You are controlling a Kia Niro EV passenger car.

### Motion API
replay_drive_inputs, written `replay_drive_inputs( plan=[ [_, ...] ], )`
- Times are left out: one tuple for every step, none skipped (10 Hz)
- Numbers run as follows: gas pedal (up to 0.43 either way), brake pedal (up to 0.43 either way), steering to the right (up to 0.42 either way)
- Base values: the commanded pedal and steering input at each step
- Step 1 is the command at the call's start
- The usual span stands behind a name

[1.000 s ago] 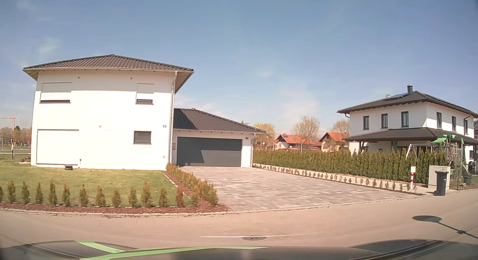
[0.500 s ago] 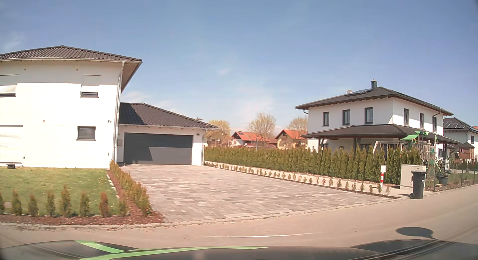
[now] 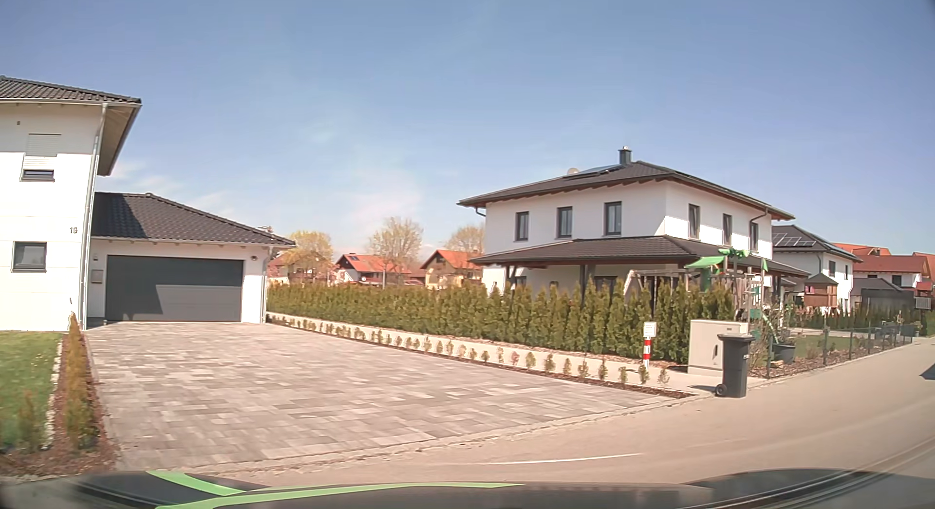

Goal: Follow the waypoints while adhering to traffic rules and regulations

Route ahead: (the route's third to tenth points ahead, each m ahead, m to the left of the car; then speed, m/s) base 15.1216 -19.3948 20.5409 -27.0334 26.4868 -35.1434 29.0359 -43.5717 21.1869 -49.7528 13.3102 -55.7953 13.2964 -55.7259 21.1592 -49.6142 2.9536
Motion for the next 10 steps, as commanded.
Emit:
replay_drive_inputs(
  plan=[
    [0.059,0.0,0.584],
    [0.059,0.0,0.585],
    [0.067,0.0,0.592],
    [0.079,0.0,0.599],
    [0.087,0.0,0.603],
    [0.098,0.0,0.604],
    [0.118,0.0,0.604],
    [0.13,0.0,0.602],
    [0.138,0.0,0.597],
    [0.15,0.0,0.587]
  ],
)
